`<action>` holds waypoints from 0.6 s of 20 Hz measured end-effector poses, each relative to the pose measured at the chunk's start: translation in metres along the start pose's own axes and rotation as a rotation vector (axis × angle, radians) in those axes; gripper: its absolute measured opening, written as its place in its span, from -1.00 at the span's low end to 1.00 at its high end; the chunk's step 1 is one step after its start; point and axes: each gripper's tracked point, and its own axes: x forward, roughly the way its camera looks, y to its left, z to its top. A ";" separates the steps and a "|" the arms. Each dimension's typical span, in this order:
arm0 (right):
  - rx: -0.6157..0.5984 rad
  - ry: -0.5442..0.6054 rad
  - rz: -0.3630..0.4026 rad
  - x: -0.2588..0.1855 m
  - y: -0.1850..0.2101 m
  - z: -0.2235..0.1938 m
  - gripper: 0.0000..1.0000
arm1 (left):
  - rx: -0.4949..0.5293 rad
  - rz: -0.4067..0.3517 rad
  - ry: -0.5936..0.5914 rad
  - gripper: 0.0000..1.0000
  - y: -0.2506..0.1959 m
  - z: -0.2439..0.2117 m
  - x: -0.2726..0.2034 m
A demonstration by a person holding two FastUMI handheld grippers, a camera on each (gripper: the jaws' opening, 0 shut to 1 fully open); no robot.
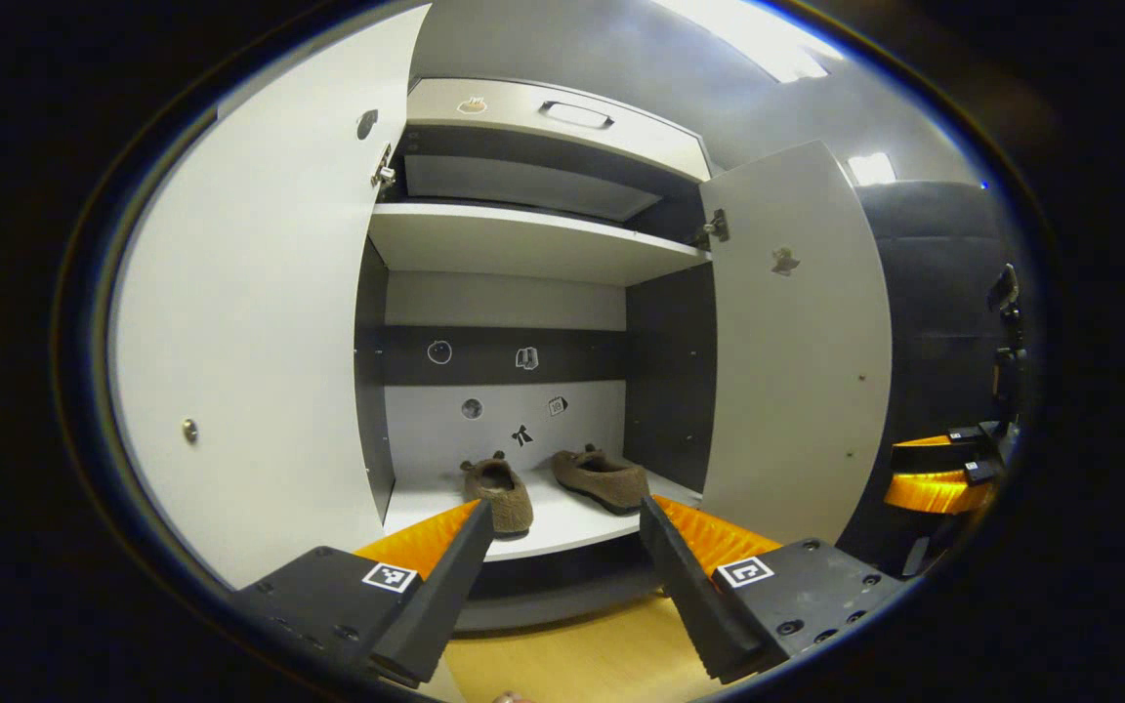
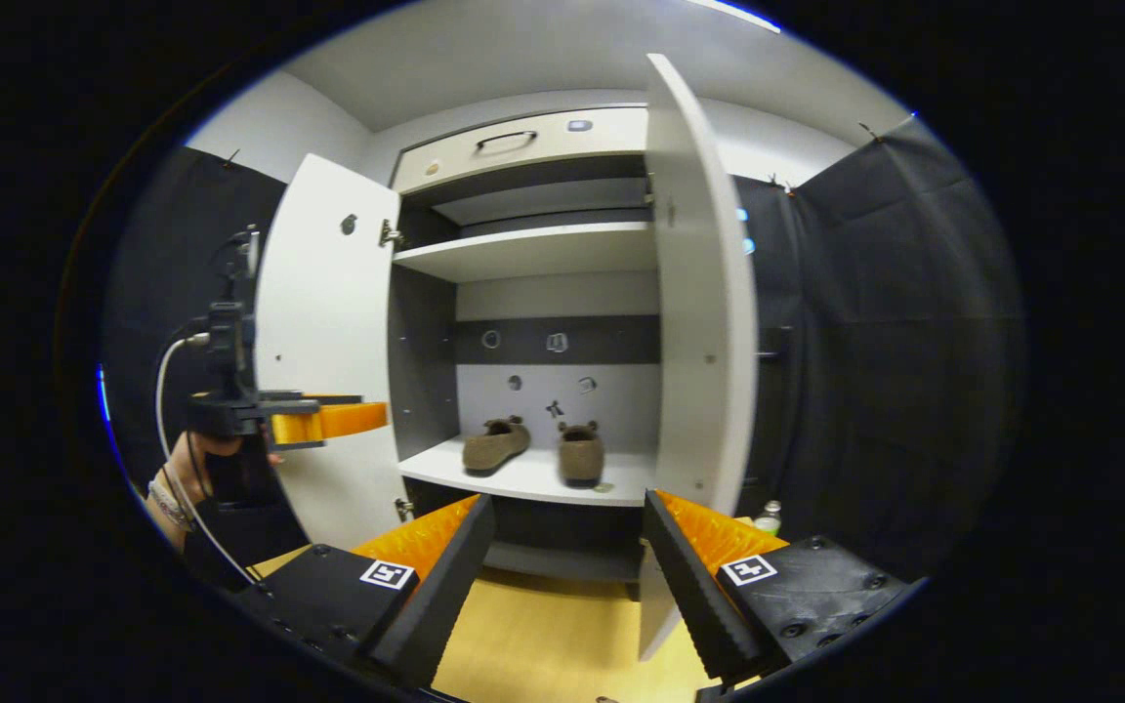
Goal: Grab one shoe with the right hand and put it into the shoe cabinet, grab the other shoe with the left hand and put it into the shoe cabinet; then close the right door with the right hand and the left door with the left hand.
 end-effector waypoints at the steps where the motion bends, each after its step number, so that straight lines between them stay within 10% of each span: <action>1: 0.001 0.002 -0.045 -0.003 -0.020 0.000 0.96 | 0.002 -0.006 -0.018 0.92 -0.006 0.005 -0.008; 8: 0.029 -0.018 -0.189 0.027 -0.110 0.005 0.97 | -0.005 0.029 -0.039 0.91 -0.016 0.021 -0.032; 12: 0.016 -0.006 -0.110 0.045 -0.109 0.003 0.97 | 0.026 0.044 -0.036 0.94 -0.024 0.026 -0.035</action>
